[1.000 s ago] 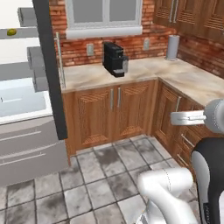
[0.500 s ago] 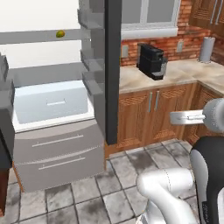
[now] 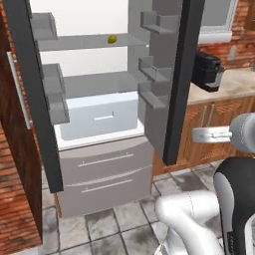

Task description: Open the fridge, remove the mango, lemon wedge, and shrimp, and place them on any counter.

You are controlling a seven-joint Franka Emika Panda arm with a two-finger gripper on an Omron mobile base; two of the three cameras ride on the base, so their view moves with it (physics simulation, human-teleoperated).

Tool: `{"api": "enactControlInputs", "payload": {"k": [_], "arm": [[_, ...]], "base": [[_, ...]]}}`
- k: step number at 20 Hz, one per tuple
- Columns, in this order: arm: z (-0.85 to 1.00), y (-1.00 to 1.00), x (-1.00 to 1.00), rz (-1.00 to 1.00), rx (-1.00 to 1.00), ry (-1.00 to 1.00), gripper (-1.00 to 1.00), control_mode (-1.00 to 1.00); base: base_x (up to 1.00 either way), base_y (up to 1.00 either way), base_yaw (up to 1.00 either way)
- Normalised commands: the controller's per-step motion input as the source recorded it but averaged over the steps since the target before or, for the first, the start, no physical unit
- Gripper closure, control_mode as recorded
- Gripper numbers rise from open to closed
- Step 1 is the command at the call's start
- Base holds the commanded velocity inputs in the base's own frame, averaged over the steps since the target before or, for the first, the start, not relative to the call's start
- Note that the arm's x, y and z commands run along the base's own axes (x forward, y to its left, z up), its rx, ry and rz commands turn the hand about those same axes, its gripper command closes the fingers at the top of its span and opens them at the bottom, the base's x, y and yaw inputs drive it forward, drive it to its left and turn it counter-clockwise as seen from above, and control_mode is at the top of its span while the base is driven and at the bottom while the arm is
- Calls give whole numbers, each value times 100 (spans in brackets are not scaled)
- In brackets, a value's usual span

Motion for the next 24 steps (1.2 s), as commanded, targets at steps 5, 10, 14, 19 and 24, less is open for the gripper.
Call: {"api": "enactControlInputs", "payload": {"k": [5, 10, 14, 19, 24], "arm": [[0, 0, 0, 0, 0, 0, -100, 100], [0, 0, 0, 0, 0, 0, -100, 100], [0, 0, 0, 0, 0, 0, -100, 100], [0, 0, 0, 0, 0, 0, -100, 100], [0, 0, 0, 0, 0, 0, -100, 100]], "base": [[81, 36, 5], [72, 32, 6], [62, 32, 16], [59, 25, 22], [78, 9, 23]]}}
